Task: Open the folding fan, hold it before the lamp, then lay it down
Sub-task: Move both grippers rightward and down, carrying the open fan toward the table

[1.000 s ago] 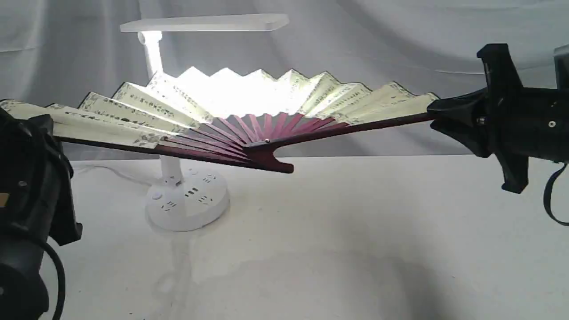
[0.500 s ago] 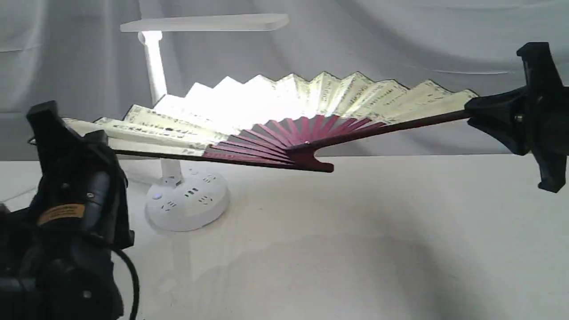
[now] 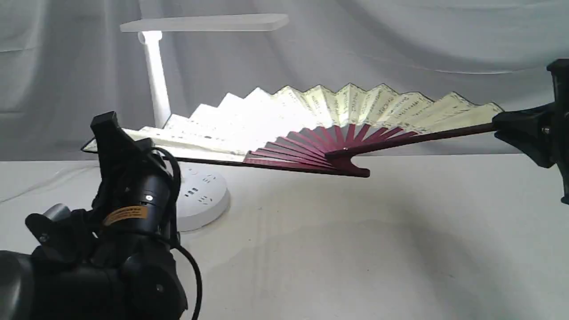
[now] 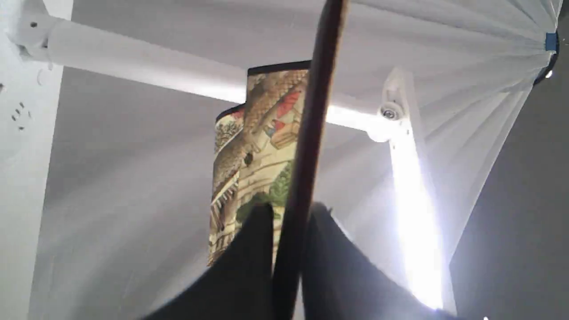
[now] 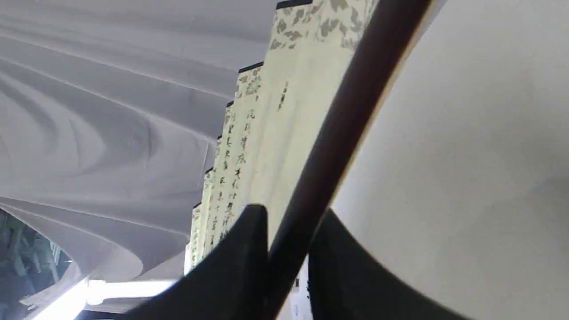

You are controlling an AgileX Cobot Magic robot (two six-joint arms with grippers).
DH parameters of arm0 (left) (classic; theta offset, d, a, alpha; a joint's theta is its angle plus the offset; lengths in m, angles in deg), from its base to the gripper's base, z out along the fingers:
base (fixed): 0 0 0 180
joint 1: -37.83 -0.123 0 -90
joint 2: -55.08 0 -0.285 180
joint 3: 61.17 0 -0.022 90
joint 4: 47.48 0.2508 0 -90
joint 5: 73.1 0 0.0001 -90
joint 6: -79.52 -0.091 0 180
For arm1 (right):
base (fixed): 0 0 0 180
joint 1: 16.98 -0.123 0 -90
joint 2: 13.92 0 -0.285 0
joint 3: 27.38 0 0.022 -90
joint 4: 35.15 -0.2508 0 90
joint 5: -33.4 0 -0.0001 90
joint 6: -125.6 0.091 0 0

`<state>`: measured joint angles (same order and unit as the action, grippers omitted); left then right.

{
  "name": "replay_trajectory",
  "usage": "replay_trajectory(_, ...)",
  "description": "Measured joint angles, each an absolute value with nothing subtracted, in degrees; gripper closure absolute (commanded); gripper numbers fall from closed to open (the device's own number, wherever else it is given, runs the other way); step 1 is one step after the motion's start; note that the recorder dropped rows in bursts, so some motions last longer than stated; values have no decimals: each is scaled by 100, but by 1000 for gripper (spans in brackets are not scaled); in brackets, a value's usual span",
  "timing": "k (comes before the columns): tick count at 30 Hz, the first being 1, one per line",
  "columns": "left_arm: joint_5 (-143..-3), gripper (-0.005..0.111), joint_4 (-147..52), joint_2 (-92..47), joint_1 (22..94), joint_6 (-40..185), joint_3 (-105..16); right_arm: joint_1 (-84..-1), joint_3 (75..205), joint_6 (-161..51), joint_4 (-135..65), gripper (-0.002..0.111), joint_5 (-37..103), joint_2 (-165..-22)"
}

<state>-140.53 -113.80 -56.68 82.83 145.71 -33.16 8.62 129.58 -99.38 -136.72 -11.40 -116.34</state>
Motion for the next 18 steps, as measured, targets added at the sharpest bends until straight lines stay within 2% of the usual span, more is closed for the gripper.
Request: replay_trajectory(18,-14044,107,-11433,-6702,8591,14571,-4168,1653,12958,-10095,-13604,108,-1578,-12371)
